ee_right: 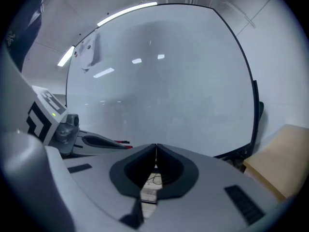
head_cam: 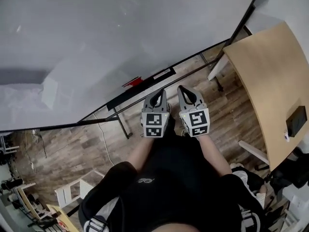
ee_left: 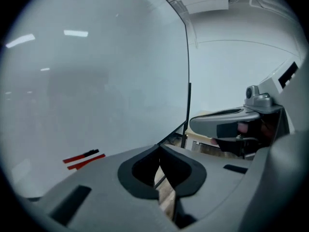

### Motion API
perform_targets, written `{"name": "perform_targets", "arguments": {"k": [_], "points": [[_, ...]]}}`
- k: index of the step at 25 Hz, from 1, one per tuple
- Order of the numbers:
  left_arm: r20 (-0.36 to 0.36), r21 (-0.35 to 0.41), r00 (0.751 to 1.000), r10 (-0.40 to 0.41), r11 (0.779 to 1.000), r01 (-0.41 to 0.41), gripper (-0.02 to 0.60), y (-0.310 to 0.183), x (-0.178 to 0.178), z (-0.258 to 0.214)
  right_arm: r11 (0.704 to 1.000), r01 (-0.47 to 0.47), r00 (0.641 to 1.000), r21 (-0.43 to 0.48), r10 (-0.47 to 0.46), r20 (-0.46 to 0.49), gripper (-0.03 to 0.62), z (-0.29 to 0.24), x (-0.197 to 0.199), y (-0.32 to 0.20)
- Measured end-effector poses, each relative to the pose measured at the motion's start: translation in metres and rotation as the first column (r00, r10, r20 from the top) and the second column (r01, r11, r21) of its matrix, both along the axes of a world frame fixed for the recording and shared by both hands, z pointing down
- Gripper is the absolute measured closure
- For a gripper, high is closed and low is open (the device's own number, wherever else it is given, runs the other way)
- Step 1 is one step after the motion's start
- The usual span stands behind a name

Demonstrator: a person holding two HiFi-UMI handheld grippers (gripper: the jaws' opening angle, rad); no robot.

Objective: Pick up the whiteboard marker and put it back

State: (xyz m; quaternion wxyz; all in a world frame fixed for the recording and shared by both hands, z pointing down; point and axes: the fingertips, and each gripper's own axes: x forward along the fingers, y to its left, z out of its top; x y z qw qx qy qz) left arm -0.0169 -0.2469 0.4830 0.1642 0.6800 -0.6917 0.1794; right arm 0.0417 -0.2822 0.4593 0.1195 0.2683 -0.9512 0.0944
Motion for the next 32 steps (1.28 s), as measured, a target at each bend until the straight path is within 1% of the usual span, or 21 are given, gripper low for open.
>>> {"name": "perform_targets", "arguments": {"k": [3,7,10,13,16,18,20,24,28,29,32], "points": [[0.008,0.039,0.995,-0.100,0.994,0.100,0.575,0.042,0.011,-0.007,0.996,0.093,0.996,0.006,-0.093,0.001,0.592,0.001,0.007,0.029],[0.008,0.067,0.983,-0.186,0.981,0.185,0.575,0.087,0.011,-0.016,0.989,0.149,0.989,0.024,-0.149,0.021,0.592,-0.006,0.011,0.063],[0.008,0.108,0.962,-0.274,0.956,0.272,0.575,0.121,0.005,-0.031,0.977,0.205,0.976,0.061,-0.209,0.064,0.591,-0.021,0.007,0.088],[0.019,0.160,0.944,-0.330,0.933,0.323,0.575,0.147,-0.003,-0.055,0.969,0.215,0.970,0.119,-0.226,0.090,0.592,-0.041,0.004,0.107],[0.021,0.217,0.926,-0.377,0.906,0.364,0.575,0.169,-0.011,-0.078,0.958,0.246,0.959,0.147,-0.262,0.105,0.592,-0.055,-0.004,0.127],[0.021,0.245,0.919,-0.394,0.893,0.377,0.575,0.182,-0.011,-0.088,0.954,0.260,0.954,0.150,-0.278,0.113,0.592,-0.061,-0.005,0.140],[0.021,0.258,0.914,-0.405,0.886,0.386,0.575,0.193,-0.010,-0.093,0.952,0.265,0.953,0.152,-0.283,0.113,0.592,-0.066,-0.004,0.149],[0.011,0.275,0.915,-0.403,0.881,0.385,0.575,0.205,-0.019,-0.097,0.949,0.265,0.952,0.174,-0.285,0.108,0.592,-0.078,-0.013,0.159],[-0.066,0.329,0.919,-0.389,0.861,0.388,0.575,0.215,-0.021,-0.112,0.951,0.235,0.955,0.199,-0.264,0.135,0.592,-0.092,-0.016,0.171],[-0.076,0.341,0.920,-0.384,0.857,0.386,0.575,0.219,-0.022,-0.116,0.951,0.231,0.954,0.207,-0.263,0.142,0.592,-0.097,-0.017,0.176],[-0.051,0.357,0.924,-0.379,0.857,0.371,0.575,0.234,-0.030,-0.122,0.951,0.225,0.956,0.213,-0.257,0.139,0.592,-0.102,-0.023,0.191]]}}
